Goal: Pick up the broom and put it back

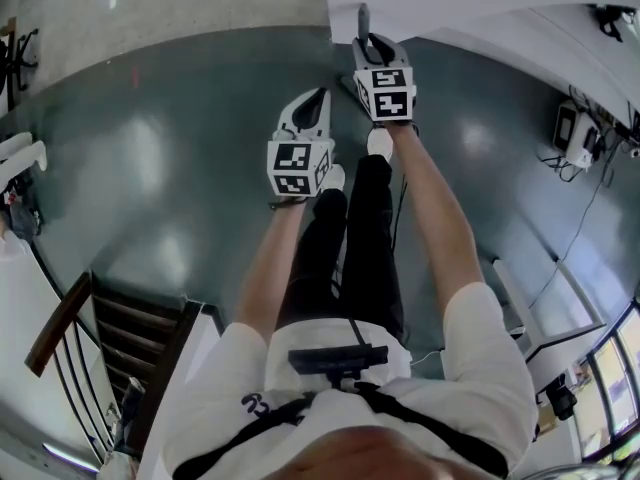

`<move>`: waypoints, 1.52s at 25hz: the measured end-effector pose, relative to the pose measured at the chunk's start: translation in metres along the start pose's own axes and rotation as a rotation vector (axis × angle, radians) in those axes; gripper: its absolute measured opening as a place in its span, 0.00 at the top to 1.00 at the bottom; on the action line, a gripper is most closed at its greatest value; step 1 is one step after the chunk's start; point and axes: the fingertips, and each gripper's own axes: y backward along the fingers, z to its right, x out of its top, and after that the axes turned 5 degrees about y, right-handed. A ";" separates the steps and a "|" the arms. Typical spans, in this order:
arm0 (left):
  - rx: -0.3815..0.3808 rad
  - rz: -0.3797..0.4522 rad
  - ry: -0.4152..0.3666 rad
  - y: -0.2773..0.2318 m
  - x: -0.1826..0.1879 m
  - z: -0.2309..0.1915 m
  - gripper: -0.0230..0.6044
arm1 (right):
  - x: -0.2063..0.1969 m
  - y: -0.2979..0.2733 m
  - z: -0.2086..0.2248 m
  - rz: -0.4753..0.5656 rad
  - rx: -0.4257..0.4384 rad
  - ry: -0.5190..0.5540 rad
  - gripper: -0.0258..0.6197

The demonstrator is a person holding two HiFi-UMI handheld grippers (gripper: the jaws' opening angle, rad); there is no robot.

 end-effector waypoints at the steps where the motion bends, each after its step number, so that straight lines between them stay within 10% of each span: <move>1: 0.000 0.000 0.000 0.000 0.000 0.000 0.94 | -0.001 0.000 0.000 -0.003 -0.003 0.000 0.83; 22: 0.010 0.025 -0.031 0.049 0.025 0.009 0.94 | 0.010 0.085 -0.021 -0.008 -0.005 -0.053 0.64; 38: -0.047 0.293 -0.101 0.225 0.203 0.093 0.94 | 0.222 0.348 -0.112 0.401 -0.037 0.011 0.65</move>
